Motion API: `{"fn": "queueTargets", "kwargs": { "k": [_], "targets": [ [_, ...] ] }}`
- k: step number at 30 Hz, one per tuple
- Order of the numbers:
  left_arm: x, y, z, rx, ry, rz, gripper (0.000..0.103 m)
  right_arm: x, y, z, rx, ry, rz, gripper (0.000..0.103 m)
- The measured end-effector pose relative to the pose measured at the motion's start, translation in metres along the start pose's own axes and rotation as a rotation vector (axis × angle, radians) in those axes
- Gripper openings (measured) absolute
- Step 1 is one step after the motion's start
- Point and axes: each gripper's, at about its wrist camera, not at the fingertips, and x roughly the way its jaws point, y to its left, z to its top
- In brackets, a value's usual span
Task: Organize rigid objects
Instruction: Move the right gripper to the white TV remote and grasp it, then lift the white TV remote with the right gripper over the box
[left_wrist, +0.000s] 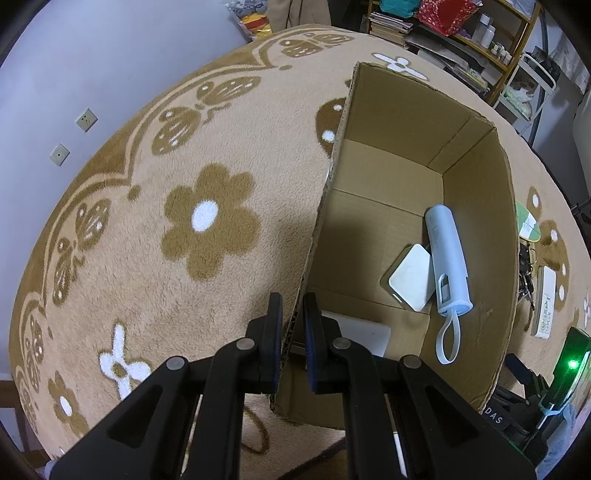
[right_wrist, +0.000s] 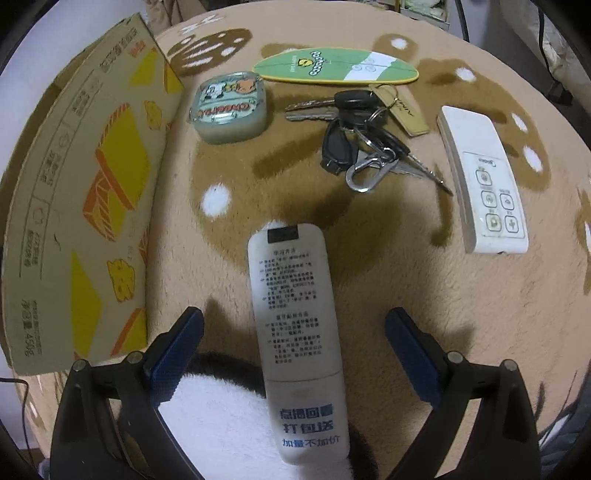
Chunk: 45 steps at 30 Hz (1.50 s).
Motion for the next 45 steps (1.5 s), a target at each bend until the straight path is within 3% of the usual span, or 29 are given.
{"fn": "queueTargets", "kwargs": {
  "k": [6,11,15,37,45],
  "targets": [
    [0.001,-0.001,0.0,0.001,0.0,0.002,0.01,0.001,0.0,0.0,0.009,-0.003,-0.062,0.07],
    [0.0,-0.002,0.0,0.006,-0.001,0.008,0.01,-0.002,-0.001,0.001,0.011,-0.022,-0.073,0.06],
    [0.0,-0.002,0.0,0.009,-0.002,0.011,0.01,-0.005,0.012,0.004,-0.025,-0.041,-0.089,0.045],
    [0.0,-0.002,0.0,0.016,-0.001,0.017,0.01,-0.019,-0.01,0.016,0.088,-0.182,-0.045,0.044],
    [0.0,-0.002,0.0,0.014,-0.001,0.016,0.01,-0.054,0.0,0.012,0.058,-0.291,0.002,0.044]
  ]
}}
